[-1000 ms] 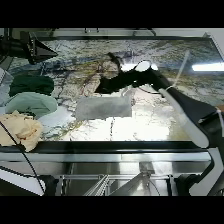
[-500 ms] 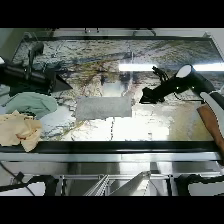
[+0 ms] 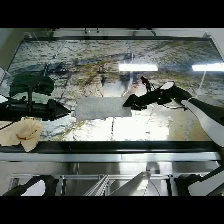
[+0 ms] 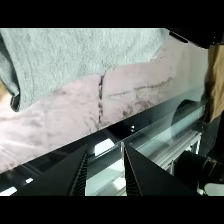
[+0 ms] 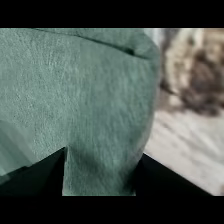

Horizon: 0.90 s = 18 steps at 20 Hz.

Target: Fold the shirts.

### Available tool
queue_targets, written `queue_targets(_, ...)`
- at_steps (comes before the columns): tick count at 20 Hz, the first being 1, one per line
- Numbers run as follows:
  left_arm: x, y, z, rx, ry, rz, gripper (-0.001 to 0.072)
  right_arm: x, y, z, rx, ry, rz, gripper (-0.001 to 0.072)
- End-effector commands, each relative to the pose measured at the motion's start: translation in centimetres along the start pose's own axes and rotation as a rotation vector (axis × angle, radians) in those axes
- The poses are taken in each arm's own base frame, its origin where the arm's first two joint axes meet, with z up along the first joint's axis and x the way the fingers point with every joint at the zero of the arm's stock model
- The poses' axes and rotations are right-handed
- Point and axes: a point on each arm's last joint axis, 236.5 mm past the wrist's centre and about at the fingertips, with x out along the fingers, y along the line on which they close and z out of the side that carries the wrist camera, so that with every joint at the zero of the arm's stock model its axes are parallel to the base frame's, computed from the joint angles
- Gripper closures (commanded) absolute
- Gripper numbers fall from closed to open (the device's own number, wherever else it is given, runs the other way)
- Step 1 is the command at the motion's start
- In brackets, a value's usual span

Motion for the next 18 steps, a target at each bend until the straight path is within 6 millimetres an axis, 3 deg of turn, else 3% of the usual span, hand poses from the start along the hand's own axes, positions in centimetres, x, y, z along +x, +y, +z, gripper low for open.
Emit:
queue_targets(1, -1.3, 0.2, 0.2, 0.002, -0.061, 0.016, 0.0469, 2.6, 1.8, -0.2, -0.031, 0.023, 0.019, 0.0477)
queue_targets(2, -1.7, 0.0, 0.3, 0.009, -0.076, 0.019, 0.0469, 2.7, 3.0, -0.1, -0.039, 0.026, 0.044, 0.0678)
queue_targets(5, -2.9, -0.6, 0.5, 0.034, -0.116, 0.026, 0.0469, -0.2, 7.3, 0.7, -0.082, 0.027, 0.139, 0.0701)
queue_targets(7, -3.5, -1.3, 0.5, 0.058, -0.140, 0.032, 0.0470, -5.2, 9.7, 2.1, -0.104, -0.034, 0.168, 0.0701)
queue_targets(9, -3.8, -1.8, 0.4, 0.079, -0.152, 0.034, 0.0470, -13.0, 9.6, 3.2, -0.109, -0.138, 0.098, 0.0701)
queue_targets(13, -4.3, -2.5, 0.3, 0.102, -0.173, 0.038, 0.0470, -31.9, 3.6, 5.1, 0.049, -0.552, -0.176, 0.0700)
queue_targets(15, -4.3, -2.4, 0.4, 0.101, -0.173, 0.039, 0.0471, -41.1, -0.7, 5.6, 0.158, -0.799, -0.248, 0.0700)
queue_targets(16, -4.3, -2.5, 0.4, 0.100, -0.174, 0.038, 0.0471, -45.3, -3.1, 5.2, 0.216, -0.889, -0.280, 0.0701)
queue_targets(18, -4.3, -2.4, 0.3, 0.097, -0.173, 0.038, 0.0470, -51.2, -7.7, 2.8, 0.380, -0.997, -0.302, 0.0701)
